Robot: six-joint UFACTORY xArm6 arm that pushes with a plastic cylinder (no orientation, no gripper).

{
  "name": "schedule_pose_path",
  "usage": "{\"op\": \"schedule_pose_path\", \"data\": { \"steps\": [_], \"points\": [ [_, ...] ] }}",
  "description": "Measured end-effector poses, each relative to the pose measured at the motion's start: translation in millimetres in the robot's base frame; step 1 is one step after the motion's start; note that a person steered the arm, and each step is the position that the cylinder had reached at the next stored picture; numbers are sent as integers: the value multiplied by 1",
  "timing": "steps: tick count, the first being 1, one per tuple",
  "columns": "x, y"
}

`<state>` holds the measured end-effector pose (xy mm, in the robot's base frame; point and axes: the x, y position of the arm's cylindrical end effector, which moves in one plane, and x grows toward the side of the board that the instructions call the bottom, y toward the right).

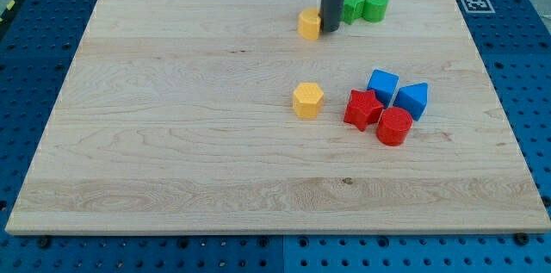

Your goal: Slide the yellow hexagon towards the yellow heart

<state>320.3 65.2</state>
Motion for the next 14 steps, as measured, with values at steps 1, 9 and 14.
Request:
{"op": "schedule_pose_path", "data": {
  "steps": [1, 9, 14],
  "points": [
    [41, -41],
    [141, -47],
    [122, -109]
  ]
}}
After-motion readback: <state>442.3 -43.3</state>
